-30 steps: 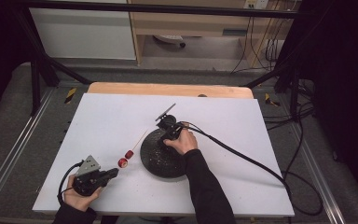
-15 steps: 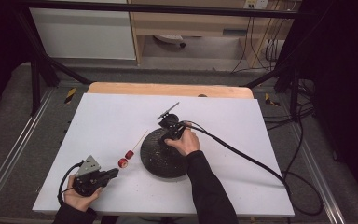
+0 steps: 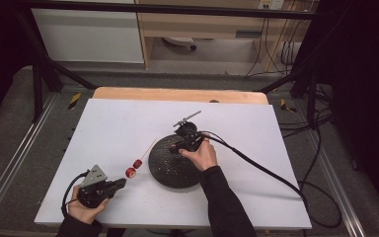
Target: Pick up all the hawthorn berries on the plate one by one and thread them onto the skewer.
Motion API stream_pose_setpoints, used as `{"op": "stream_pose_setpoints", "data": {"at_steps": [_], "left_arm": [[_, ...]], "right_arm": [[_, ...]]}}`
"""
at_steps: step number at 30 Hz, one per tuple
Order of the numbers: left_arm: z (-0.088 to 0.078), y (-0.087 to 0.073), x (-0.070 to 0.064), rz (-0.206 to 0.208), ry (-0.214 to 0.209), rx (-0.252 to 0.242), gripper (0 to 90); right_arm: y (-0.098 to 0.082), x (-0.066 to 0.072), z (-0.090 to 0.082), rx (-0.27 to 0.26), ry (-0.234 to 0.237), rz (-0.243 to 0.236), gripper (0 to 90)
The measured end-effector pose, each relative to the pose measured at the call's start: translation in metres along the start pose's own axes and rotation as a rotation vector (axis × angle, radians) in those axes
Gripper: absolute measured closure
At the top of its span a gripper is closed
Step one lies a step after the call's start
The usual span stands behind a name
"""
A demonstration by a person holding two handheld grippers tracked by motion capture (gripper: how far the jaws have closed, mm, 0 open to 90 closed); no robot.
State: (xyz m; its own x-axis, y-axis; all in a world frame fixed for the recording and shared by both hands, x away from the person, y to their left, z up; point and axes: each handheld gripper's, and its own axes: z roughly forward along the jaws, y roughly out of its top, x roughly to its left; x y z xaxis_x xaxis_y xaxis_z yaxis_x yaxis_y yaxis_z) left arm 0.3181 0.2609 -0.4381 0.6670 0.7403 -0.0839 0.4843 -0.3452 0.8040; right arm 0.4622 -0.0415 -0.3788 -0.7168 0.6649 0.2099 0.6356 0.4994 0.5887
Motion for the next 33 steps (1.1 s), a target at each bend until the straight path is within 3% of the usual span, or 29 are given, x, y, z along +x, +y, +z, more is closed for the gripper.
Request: {"op": "stream_pose_setpoints", "data": {"at_steps": [10,26,33], "left_arm": [[0.000,0.001,-0.003,0.007,-0.004,-0.002,87.9],[0.002,0.003,-0.011,0.010,-0.018,-0.014,87.9],[0.003,0.003,-0.015,0.003,-0.020,-0.023,87.9]], "right_arm": [[-0.024,0.004,-0.012,-0.183,0.051,0.070,62.7],[-0.058,0.010,-0.016,-0.502,0.136,0.251,62.7],[-0.063,0.011,-0.014,-0.590,0.142,0.302,62.8]]}}
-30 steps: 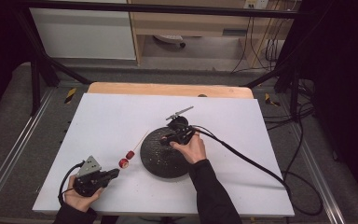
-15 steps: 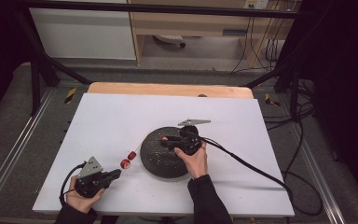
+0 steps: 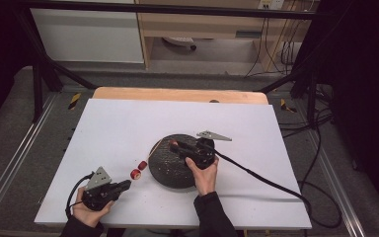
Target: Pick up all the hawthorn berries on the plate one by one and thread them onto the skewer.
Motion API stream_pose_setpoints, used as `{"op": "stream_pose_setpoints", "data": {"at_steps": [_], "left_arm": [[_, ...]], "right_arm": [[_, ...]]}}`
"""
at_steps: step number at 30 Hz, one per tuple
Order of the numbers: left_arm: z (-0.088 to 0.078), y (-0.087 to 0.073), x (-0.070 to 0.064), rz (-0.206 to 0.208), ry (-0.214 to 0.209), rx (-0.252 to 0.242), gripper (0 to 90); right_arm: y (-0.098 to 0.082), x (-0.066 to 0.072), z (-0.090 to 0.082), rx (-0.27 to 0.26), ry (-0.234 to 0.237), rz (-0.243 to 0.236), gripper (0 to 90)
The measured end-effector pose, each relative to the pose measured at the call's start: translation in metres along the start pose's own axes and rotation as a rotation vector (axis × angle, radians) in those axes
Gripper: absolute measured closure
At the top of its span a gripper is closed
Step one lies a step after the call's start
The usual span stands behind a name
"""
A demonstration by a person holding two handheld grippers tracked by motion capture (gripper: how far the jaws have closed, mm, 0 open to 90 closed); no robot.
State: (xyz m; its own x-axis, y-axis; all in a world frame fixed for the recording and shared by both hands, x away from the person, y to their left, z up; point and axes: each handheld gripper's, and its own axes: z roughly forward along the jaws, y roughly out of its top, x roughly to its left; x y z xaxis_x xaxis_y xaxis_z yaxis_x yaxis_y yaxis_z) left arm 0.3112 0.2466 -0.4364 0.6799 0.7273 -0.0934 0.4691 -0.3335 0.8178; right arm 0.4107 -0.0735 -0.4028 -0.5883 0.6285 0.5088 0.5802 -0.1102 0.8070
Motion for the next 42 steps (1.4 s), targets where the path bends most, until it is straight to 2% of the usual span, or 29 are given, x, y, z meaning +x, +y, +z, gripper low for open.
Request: {"op": "stream_pose_setpoints", "data": {"at_steps": [11,26,34,42], "left_arm": [[0.003,0.001,-0.006,-0.019,-0.004,-0.013,88.0],[0.010,0.008,-0.019,-0.029,-0.018,-0.049,88.0],[0.016,0.012,-0.026,-0.035,-0.024,-0.055,88.0],[0.019,0.013,-0.031,-0.041,-0.026,-0.065,88.0]], "right_arm": [[0.000,-0.004,-0.002,-0.153,-0.001,0.076,62.8],[0.003,-0.006,0.003,-0.317,0.003,0.122,62.8],[0.002,-0.007,0.005,-0.362,0.014,0.155,62.9],[-0.002,-0.007,0.008,-0.380,0.029,0.181,62.9]]}}
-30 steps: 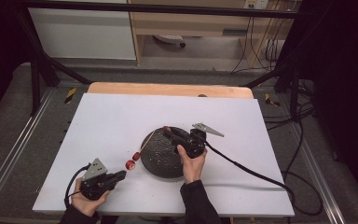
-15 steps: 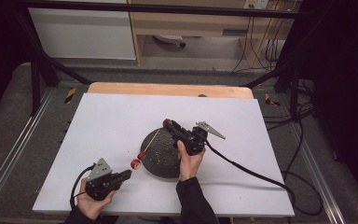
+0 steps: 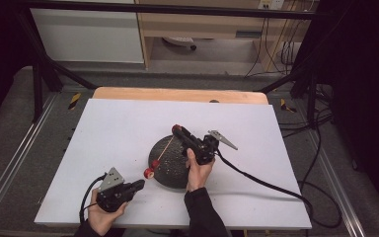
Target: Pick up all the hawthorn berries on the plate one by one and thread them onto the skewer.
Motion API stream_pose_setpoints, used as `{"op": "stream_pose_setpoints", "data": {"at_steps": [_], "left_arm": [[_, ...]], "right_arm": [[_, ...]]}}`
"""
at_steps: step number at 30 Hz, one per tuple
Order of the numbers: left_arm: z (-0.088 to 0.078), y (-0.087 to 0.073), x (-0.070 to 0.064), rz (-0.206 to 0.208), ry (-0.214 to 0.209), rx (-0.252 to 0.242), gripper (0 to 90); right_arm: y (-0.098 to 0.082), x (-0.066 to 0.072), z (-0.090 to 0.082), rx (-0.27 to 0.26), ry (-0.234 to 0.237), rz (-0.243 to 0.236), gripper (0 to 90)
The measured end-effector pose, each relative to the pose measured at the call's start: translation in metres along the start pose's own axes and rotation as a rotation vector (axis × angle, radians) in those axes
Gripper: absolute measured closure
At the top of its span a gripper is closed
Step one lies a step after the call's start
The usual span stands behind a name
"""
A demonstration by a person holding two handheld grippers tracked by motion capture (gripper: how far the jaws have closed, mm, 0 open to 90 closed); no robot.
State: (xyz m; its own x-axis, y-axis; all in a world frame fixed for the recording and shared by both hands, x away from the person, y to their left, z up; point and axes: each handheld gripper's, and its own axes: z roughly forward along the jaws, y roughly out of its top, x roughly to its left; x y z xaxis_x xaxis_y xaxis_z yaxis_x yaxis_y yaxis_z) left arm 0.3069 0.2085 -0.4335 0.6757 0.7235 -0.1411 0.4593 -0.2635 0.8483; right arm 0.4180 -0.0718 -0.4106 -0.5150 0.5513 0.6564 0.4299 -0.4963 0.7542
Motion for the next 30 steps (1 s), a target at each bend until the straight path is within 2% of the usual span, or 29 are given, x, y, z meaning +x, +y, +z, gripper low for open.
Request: {"op": "stream_pose_setpoints", "data": {"at_steps": [11,21,30], "left_arm": [[0.0011,0.0005,-0.0021,-0.008,-0.001,-0.011,88.0],[0.0036,0.0015,-0.0075,-0.019,0.016,-0.042,88.0],[0.0073,0.0051,-0.0098,-0.045,0.026,-0.074,88.0]], "right_arm": [[-0.0031,0.0000,0.0004,-0.002,0.013,0.027,62.8],[-0.0057,0.0005,0.0002,-0.007,0.033,0.053,62.9],[-0.0085,0.0004,0.0002,-0.004,0.047,0.080,62.9]]}}
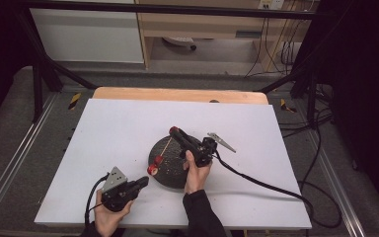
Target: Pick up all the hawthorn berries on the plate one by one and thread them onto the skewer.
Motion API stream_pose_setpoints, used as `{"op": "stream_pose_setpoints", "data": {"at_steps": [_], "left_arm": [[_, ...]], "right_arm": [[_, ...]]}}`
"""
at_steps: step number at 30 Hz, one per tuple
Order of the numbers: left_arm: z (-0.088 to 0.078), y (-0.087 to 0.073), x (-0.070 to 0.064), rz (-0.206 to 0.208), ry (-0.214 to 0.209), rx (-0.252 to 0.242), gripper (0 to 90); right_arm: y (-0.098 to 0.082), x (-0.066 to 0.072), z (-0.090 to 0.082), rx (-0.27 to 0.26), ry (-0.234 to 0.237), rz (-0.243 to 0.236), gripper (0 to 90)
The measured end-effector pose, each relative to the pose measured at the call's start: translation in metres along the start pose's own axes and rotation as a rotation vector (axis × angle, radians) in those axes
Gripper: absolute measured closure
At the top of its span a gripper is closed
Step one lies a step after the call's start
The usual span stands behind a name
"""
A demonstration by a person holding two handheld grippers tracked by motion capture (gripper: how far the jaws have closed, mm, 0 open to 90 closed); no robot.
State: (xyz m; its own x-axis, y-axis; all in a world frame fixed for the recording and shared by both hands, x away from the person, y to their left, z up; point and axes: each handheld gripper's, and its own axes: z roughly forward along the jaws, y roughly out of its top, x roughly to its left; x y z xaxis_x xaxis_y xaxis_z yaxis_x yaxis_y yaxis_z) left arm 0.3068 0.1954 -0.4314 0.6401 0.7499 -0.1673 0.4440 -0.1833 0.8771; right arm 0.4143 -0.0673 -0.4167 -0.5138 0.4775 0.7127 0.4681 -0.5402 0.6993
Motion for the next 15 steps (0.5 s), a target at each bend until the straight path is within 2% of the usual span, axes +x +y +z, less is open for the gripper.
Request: {"op": "stream_pose_setpoints", "data": {"at_steps": [15], "left_arm": [[0.009,0.012,-0.005,-0.002,-0.002,-0.012,88.1]], "right_arm": [[0.001,0.003,-0.003,0.005,0.012,-0.004,63.1]]}}
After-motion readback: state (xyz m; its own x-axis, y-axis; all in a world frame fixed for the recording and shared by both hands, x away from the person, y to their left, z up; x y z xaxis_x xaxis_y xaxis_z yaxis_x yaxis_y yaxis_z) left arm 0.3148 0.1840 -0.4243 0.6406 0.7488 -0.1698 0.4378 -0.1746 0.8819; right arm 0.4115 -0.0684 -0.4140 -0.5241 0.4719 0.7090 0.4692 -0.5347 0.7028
